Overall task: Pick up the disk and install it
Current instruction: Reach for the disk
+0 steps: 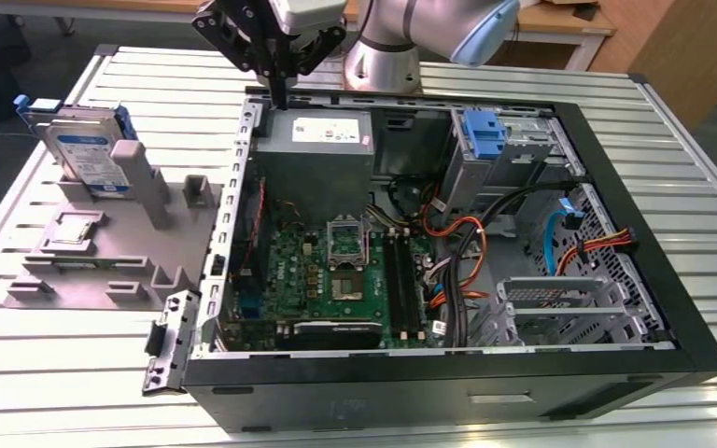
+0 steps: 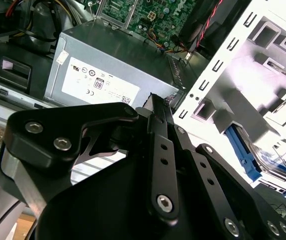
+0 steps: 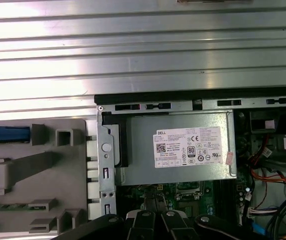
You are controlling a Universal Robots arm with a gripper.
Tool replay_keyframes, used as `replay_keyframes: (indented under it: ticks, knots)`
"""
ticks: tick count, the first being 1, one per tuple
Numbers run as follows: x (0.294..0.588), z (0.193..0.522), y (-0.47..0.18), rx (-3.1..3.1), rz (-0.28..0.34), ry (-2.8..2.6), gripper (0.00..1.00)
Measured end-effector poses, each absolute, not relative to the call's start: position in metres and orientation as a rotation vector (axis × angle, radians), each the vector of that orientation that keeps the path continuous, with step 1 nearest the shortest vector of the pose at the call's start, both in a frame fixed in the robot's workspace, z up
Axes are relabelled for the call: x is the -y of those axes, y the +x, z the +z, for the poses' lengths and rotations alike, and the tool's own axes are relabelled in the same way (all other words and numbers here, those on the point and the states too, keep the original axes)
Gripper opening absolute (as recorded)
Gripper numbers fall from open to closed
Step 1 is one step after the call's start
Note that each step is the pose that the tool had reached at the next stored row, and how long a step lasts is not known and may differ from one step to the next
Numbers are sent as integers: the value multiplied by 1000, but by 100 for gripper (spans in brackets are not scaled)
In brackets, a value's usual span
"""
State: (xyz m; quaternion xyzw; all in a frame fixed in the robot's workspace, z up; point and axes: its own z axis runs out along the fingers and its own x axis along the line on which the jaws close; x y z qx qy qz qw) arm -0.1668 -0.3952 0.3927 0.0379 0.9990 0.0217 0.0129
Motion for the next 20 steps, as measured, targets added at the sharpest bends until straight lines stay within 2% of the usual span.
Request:
replay_keyframes:
  ticks: [20]
  knots:
    - [395, 391, -176, -3113, 68, 118, 10]
